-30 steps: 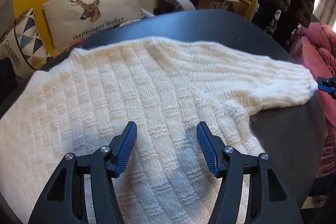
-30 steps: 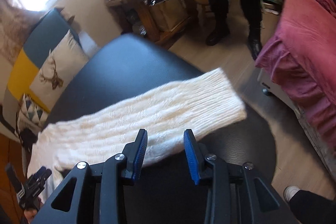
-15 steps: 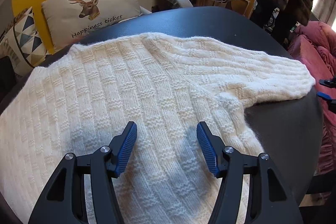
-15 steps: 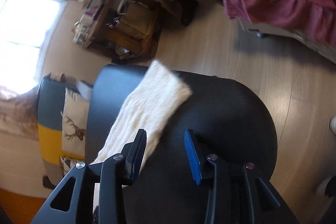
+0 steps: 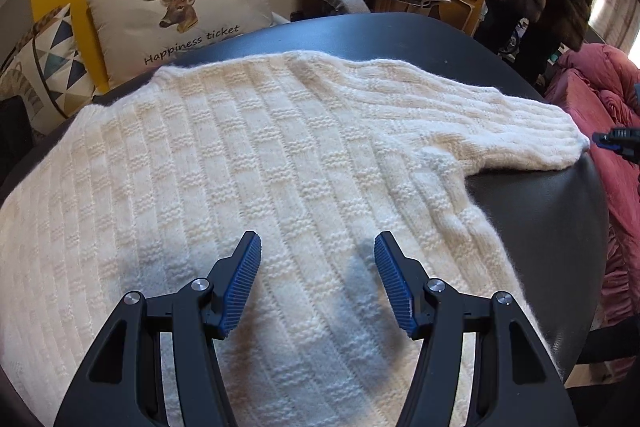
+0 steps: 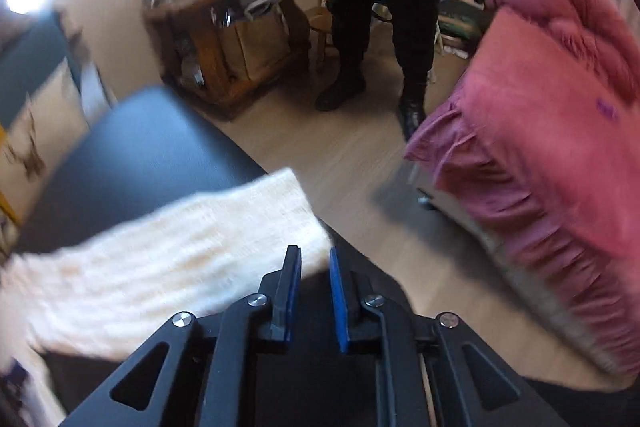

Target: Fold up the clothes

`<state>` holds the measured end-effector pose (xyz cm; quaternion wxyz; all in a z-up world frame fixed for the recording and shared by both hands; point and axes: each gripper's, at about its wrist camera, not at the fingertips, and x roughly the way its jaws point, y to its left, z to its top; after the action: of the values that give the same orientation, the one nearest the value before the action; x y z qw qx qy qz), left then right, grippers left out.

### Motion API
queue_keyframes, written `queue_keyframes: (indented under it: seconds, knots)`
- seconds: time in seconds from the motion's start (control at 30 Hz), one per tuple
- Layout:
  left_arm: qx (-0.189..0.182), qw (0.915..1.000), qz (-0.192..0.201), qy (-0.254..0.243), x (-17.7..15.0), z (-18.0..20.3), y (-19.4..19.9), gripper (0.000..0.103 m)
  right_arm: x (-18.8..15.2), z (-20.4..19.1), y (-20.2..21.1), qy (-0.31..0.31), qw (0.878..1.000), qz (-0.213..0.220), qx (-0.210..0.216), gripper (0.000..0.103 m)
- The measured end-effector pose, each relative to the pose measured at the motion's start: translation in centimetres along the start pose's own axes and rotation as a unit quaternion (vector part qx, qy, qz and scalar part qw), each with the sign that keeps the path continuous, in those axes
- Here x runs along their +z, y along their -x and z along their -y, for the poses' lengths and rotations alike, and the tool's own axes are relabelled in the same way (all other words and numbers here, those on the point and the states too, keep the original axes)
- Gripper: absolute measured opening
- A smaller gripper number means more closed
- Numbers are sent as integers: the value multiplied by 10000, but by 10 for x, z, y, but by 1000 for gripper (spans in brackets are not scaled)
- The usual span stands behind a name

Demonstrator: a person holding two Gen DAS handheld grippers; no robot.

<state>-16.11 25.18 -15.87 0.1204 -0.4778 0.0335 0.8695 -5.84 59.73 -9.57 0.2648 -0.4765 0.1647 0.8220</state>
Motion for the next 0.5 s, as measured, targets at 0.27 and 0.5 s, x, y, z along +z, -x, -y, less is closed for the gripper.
queue_keyframes:
  seconds: [0.27, 0.5]
  knots:
    - [-126, 9995, 37, 277, 6, -6, 1, 62, -8, -65, 55, 358, 9828, 366, 1772, 32]
    - [-216, 9997, -67, -1, 13, 14, -8, 62, -38, -206, 18, 2146, 9497, -696, 2171, 30]
